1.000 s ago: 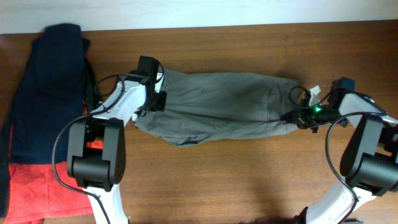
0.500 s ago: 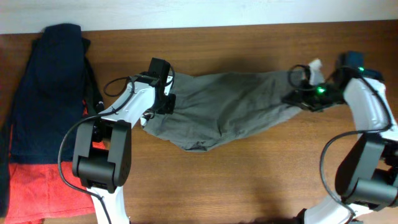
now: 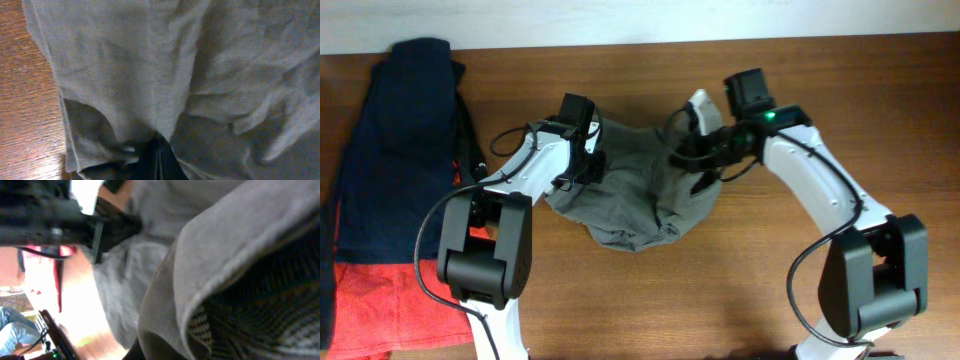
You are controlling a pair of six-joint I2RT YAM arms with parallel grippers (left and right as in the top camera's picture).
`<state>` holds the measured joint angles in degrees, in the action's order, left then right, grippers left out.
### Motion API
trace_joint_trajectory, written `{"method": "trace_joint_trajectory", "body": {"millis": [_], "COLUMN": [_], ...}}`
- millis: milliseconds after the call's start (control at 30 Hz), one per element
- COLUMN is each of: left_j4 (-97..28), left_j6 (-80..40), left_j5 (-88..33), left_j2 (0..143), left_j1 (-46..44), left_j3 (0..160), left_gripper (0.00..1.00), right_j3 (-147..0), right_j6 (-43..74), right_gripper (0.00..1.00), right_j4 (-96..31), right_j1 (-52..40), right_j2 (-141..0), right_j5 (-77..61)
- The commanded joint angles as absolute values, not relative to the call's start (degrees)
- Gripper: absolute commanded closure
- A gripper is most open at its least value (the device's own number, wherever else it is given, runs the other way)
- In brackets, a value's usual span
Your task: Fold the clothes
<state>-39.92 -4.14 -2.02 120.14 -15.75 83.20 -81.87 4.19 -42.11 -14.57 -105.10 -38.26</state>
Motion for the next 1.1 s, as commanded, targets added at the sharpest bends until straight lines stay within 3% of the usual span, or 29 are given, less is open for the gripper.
{"method": "trace_joint_trajectory", "body": {"millis": [0,200,533,733,867,1067], "left_j4": [-39.7,-39.4,-39.7,-46.0,-52.0,-56.7], "left_j6": [-4.8,-4.8,-4.8,-4.8,-4.7,-4.7], "left_j5": [-5.2,-5.2,-5.2,-5.2,-5.1,-5.1], "left_j2": [123.1,123.1,123.1,122.3,121.3,121.3], "left_j1": [-16.4,-16.4,-15.9,-13.0,-11.0,-10.7], "left_j3": [81.8,81.8,82.4,87.5,93.2,100.1], "left_gripper": [1.00,1.00,0.99,0.77,0.45,0.34], "right_j3": [-82.6,-84.1,-84.1,-84.1,-84.1,-84.1], "right_j6": [8.2,12.5,13.9,14.0,14.0,14.0], "right_gripper": [0.96,0.96,0.96,0.96,0.96,0.96], "right_j4": [-38.8,-31.5,-29.9,-29.9,-30.0,-30.4], "right_j1": [-17.9,-23.0,-26.0,-26.0,-26.0,-26.0], "right_j2": [-103.9,-103.9,-103.9,-103.9,-103.9,-103.9], "right_j5": [-39.9,-39.8,-39.7,-39.7,-39.7,-39.6]}}
